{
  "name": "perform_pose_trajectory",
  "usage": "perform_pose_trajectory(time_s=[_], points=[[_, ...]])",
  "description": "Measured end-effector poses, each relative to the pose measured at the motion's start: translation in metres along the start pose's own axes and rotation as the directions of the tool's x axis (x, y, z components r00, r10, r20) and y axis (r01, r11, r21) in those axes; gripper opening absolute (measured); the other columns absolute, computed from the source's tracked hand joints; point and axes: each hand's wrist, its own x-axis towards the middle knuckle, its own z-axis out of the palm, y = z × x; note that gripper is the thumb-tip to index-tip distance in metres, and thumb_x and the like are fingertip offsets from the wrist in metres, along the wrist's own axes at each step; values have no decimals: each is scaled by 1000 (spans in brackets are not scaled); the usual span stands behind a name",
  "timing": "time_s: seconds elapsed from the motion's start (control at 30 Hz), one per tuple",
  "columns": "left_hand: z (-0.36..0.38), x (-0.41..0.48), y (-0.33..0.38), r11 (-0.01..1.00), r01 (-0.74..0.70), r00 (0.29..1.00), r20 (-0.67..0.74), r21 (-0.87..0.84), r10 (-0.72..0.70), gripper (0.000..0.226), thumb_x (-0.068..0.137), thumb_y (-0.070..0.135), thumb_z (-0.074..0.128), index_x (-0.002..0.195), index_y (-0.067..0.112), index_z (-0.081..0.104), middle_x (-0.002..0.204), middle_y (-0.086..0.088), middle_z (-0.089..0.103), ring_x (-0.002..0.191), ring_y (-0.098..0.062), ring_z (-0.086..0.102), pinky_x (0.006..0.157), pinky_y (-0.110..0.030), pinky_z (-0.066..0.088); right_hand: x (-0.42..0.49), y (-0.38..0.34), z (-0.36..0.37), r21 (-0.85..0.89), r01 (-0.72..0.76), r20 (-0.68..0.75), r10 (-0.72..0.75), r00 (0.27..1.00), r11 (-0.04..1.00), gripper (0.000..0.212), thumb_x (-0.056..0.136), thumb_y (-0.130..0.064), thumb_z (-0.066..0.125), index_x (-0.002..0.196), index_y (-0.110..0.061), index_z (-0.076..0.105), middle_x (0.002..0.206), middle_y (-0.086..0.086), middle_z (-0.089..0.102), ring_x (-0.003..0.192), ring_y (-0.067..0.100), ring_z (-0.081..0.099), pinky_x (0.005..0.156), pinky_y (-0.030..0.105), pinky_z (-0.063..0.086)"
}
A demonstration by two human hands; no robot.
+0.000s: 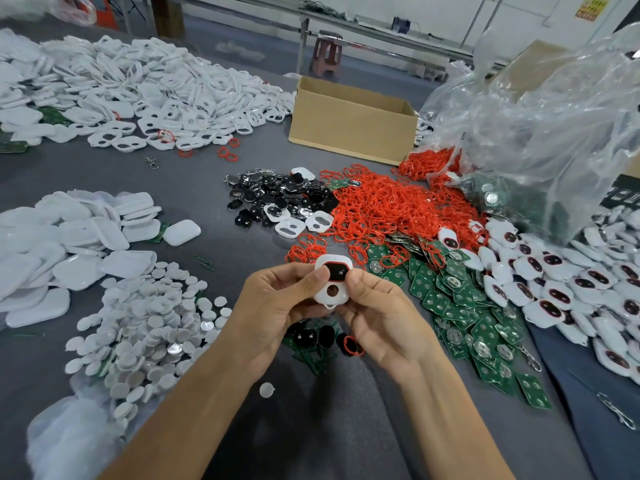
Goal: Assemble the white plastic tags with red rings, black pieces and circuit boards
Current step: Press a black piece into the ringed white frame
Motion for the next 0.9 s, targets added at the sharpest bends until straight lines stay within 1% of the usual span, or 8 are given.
perform_pose_trajectory(time_s=[0.23, 0.33, 0.43, 0.53, 0.63, 0.73, 0.8, 0.9], points=[[-4, 1, 5, 1000, -10, 1000, -26, 30, 11, 20, 63, 23, 73, 75, 7, 76, 76, -10, 73, 64, -16, 69, 53, -23, 56, 3, 4, 1, -87, 21, 10, -21, 1000, 996, 21, 76, -22, 62, 86, -11, 77, 85, 7, 72, 80, 19, 58, 76, 28, 43], [-6, 3, 7, 998, -64, 992, -107, 16, 65, 20, 60, 27, 73, 72, 12, 78, 75, -6, 74, 62, -12, 67, 52, -19, 53, 5, 4, -1, -211, 140, -78, -160, 984, 967, 20, 84, -22, 61, 94, -11, 74, 86, 5, 71, 82, 18, 57, 75, 27, 44], [-12, 4, 11, 994, -112, 977, -182, -18, 107, 12, 64, 26, 72, 69, 18, 79, 74, -2, 75, 58, -8, 64, 49, -16, 48, 3, -6, -12, -554, 244, -187, -405, 895, 796, 17, 93, -9, 57, 97, -14, 73, 82, -1, 68, 75, 10, 53, 70, 20, 41], [-18, 6, 16, 990, -138, 957, -262, -19, 128, 10, 68, 27, 71, 64, 21, 78, 71, 1, 74, 56, -9, 62, 47, -16, 44, -2, -11, -16, -757, 248, -134, -515, 847, 605, 25, 91, 3, 58, 88, -16, 73, 81, 9, 70, 69, 12, 51, 66, 22, 39], [-23, 7, 23, 984, -177, 928, -337, -18, 161, 11, 66, 28, 72, 63, 18, 75, 66, 4, 71, 52, -7, 58, 45, -16, 42, -13, -8, 1, -854, 265, 91, -373, 923, 447, 22, 85, 1, 66, 84, -20, 74, 74, 6, 68, 64, 18, 53, 62, 28, 39], [-27, 9, 28, 976, -218, 905, -380, -25, 193, 17, 64, 29, 72, 73, 15, 69, 63, 5, 70, 50, -6, 57, 45, -17, 41, -25, 9, 29, -900, 367, 355, -92, 930, 235, 10, 79, -9, 75, 87, -16, 76, 77, -6, 66, 67, 2, 56, 64, 15, 40], [-29, 9, 29, 975, -221, 902, -386, -29, 193, 19, 64, 29, 72, 75, 14, 68, 63, 5, 70, 53, -7, 57, 46, -18, 41, -31, 26, 43, -914, 400, 403, 39, 914, 69, 13, 80, -18, 74, 93, -16, 74, 87, -1, 65, 80, 14, 60, 72, 25, 46], [-28, 9, 28, 979, -200, 908, -384, -40, 169, 14, 67, 28, 73, 74, 16, 69, 64, 3, 68, 58, -10, 53, 47, -18, 37, -38, 41, 51, -928, 354, 346, 85, 934, -116, 13, 86, -17, 59, 98, -17, 64, 97, 3, 58, 93, 32, 56, 75, 40, 47]])
